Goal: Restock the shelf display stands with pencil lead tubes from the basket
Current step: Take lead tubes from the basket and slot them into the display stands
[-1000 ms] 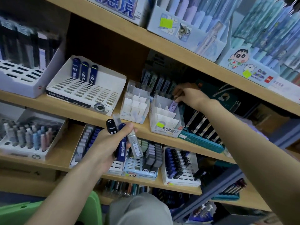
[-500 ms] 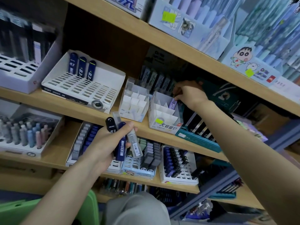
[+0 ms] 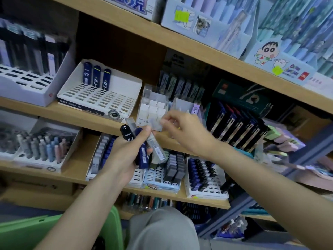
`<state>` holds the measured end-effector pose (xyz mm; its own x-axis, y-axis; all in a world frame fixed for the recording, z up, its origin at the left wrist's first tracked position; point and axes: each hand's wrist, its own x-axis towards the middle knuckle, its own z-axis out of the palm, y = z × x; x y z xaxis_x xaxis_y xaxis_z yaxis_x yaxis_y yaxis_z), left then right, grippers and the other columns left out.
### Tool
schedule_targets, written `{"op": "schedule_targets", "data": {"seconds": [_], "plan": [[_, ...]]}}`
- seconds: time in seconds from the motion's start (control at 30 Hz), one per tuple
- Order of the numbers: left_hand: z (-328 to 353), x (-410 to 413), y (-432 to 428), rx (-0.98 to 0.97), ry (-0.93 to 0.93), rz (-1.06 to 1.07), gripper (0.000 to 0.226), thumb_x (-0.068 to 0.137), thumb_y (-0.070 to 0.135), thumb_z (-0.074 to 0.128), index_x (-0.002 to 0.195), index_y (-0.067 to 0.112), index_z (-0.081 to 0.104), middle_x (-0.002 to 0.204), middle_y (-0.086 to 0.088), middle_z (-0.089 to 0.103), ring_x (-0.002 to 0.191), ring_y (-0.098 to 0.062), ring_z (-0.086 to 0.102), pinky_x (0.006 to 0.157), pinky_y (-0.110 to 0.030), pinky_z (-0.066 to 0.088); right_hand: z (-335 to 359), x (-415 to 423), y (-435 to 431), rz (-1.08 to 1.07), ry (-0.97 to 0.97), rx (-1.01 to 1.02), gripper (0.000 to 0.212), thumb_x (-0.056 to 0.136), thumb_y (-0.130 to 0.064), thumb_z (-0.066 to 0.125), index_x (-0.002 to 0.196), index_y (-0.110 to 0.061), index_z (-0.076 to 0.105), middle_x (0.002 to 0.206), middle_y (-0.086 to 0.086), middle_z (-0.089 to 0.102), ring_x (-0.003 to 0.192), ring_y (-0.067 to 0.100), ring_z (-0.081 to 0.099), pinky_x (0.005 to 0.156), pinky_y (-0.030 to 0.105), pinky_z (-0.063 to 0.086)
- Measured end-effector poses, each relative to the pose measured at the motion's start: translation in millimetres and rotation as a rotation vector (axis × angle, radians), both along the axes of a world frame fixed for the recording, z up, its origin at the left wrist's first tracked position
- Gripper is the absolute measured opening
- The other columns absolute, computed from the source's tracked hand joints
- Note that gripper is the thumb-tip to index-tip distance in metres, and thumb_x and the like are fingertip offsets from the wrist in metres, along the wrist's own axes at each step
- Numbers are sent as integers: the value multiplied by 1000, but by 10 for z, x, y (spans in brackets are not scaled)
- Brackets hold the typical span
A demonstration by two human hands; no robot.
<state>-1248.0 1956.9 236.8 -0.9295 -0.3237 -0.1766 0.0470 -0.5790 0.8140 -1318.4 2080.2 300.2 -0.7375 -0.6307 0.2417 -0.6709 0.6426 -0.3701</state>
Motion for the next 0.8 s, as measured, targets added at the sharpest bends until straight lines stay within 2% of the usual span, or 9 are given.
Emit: {"op": "schedule_targets", "data": {"seconds": [0.1, 0.17, 0.23, 0.3, 0.37, 0.47, 0.6, 0.7, 0.8], "plan": [[18, 19, 15, -55, -8, 59, 25, 83, 30, 68, 96, 9, 70, 81, -6, 69, 57, -9, 52, 52, -18, 48, -55, 160, -81, 77, -300, -11, 24, 87, -27, 66, 107, -17, 59, 82, 0, 64, 68, 6, 59, 72, 32, 54], [18, 38, 14, -120, -9, 74, 27, 84, 31, 67, 95, 8, 70, 81, -13, 68, 61, -19, 53, 59, -25, 50, -56, 200, -98, 83, -398, -43, 38, 82, -17, 72, 116, -14, 55, 79, 3, 64, 61, 3, 58, 63, 26, 52], [29, 66, 13, -160, -3, 70, 27, 85, 32, 65, 95, 8, 70, 78, -17, 68, 66, -23, 54, 65, -30, 51, -43, 217, -84, 83, -484, -86, 45, 81, -10, 72, 121, -14, 52, 71, -3, 61, 54, 0, 57, 55, 18, 48], [41, 88, 1, -168, 11, 52, 25, 86, 32, 64, 95, 9, 70, 68, -9, 62, 54, -15, 51, 58, -26, 48, -26, 229, -60, 78, -531, -134, 40, 82, -8, 70, 117, -17, 53, 70, -5, 59, 54, -1, 58, 54, 17, 48], [52, 101, -27, -149, 13, 40, 23, 86, 31, 65, 92, 9, 69, 63, -2, 57, 47, -8, 46, 49, -19, 44, 11, 230, -41, 43, -534, -217, 29, 85, -10, 67, 110, -16, 54, 76, -1, 60, 60, 3, 62, 59, 21, 55], [47, 130, -106, -135, 7, 50, 21, 84, 32, 67, 83, 10, 65, 61, 2, 57, 51, -9, 48, 50, -20, 42, 102, 149, -74, -6, -472, -399, 12, 90, -11, 61, 101, -10, 56, 75, 1, 65, 65, 7, 65, 68, 26, 58], [33, 172, -239, -128, 4, 92, 22, 82, 33, 66, 84, 11, 67, 62, 3, 61, 53, -8, 51, 49, -20, 43, 177, -89, -270, -75, -161, -540, 7, 93, -13, 57, 93, -15, 51, 76, 0, 63, 68, 4, 63, 69, 21, 56], [30, 194, -336, -121, 12, 105, 21, 83, 31, 65, 87, 10, 67, 63, 5, 62, 52, -5, 53, 45, -18, 43, 167, -302, -458, -150, 19, -538, 12, 94, -15, 57, 98, -15, 46, 90, 8, 63, 79, 15, 66, 72, 25, 56], [21, 211, -417, -127, 19, 105, 21, 85, 29, 64, 92, 10, 68, 63, 7, 63, 55, -5, 53, 46, -18, 44, 153, -495, -608, -202, 132, -469, 17, 94, -16, 56, 107, -12, 47, 89, 3, 61, 82, 17, 65, 78, 34, 55]]}}
